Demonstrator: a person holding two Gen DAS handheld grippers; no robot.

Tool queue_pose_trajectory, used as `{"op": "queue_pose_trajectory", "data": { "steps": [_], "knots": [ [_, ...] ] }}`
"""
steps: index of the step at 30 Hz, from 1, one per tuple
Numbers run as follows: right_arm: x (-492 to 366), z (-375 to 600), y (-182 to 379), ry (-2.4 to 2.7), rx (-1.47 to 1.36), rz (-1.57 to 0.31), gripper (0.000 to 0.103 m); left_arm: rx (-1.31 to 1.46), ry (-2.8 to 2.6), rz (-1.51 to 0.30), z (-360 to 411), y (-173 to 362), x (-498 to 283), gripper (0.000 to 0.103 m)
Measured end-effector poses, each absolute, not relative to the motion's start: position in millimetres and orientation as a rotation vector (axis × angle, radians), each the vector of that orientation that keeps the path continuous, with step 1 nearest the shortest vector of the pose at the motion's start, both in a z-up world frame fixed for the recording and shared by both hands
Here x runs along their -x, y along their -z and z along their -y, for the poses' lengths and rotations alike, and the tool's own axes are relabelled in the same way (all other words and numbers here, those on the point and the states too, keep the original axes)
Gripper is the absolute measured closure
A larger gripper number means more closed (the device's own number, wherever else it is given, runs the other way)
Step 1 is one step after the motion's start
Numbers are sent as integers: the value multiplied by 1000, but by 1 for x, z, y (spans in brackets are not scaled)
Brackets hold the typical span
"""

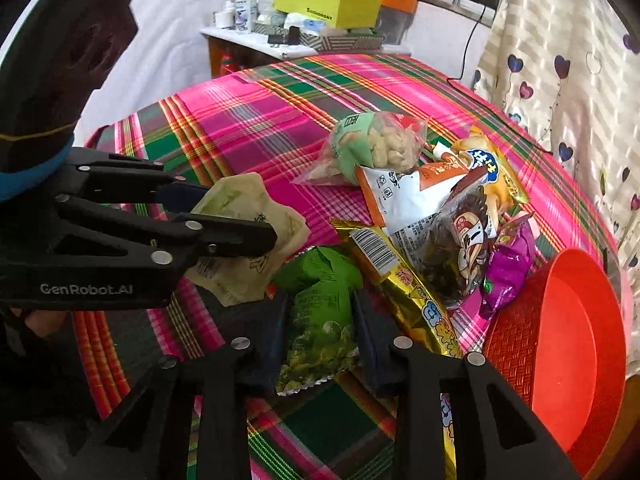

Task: Organize snacks
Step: 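Grasp the pale cream bag with the left tool while the right tool grasps the green pea bag, then carry both held bags over the red basket with both tools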

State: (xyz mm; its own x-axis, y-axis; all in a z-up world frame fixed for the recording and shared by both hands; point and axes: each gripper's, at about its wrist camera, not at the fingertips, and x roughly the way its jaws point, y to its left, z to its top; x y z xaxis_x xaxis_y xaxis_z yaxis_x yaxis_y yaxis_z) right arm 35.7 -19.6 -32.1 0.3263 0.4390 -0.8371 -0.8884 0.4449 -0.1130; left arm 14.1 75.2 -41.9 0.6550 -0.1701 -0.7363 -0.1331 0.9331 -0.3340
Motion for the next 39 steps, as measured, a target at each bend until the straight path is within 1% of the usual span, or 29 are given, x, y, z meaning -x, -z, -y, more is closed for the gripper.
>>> {"op": "queue_pose_trajectory", "data": {
  "steps": [3, 14, 16, 18, 21, 27, 39],
  "knots": [
    [-37, 26, 29, -939, 593, -830, 76, 392, 21, -879, -76, 44, -13, 64],
    [-18, 54, 1, -915, 476, -746, 77, 310, 33, -884, -52, 38, -8, 64],
    [-16, 58, -3, -906, 464, -736, 77, 317, 39, -883, -50, 37, -7, 66],
    [-15, 65, -6, -894, 448, -728, 77, 321, 36, -865, -50, 33, -4, 72],
    [-16, 74, -11, -875, 421, -718, 77, 317, 42, -847, -50, 27, -1, 76],
    [-12, 90, -16, -853, 387, -704, 77, 300, 50, -820, -43, 19, 4, 80],
    [-6, 100, -27, -832, 361, -671, 77, 303, 63, -755, -41, -4, 13, 80]
  ]
}}
